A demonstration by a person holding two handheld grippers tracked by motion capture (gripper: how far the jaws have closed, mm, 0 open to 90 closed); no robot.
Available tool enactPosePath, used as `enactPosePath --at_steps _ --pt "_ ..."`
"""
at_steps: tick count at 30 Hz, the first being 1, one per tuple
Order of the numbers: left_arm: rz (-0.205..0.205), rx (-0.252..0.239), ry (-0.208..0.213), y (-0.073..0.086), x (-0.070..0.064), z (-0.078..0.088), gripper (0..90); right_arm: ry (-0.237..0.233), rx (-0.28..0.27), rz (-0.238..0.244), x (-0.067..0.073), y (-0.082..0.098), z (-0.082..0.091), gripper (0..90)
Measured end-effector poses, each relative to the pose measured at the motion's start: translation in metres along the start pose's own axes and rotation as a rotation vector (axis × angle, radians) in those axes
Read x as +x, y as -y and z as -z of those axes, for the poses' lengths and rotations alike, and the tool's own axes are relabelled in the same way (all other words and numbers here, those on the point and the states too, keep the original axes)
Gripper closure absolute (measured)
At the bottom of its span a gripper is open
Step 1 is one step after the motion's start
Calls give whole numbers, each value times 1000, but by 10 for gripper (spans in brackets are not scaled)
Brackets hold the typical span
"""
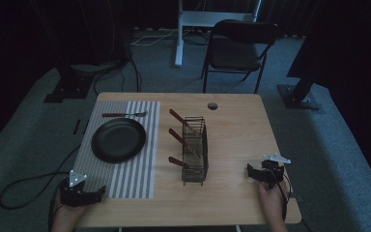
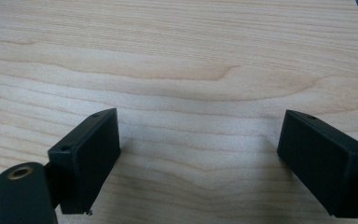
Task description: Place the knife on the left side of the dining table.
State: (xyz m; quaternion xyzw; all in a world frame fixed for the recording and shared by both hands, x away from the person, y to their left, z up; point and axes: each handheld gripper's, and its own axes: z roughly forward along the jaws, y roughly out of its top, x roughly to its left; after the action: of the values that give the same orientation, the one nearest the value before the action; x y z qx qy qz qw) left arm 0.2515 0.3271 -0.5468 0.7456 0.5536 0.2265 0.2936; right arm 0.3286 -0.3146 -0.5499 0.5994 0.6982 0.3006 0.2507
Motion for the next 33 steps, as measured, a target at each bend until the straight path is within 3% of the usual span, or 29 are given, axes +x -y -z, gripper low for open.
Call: enactPosePath --at_steps 33 --pt "-13 14 12 -2 0 2 32 2 -1 -2 0 0 0 120"
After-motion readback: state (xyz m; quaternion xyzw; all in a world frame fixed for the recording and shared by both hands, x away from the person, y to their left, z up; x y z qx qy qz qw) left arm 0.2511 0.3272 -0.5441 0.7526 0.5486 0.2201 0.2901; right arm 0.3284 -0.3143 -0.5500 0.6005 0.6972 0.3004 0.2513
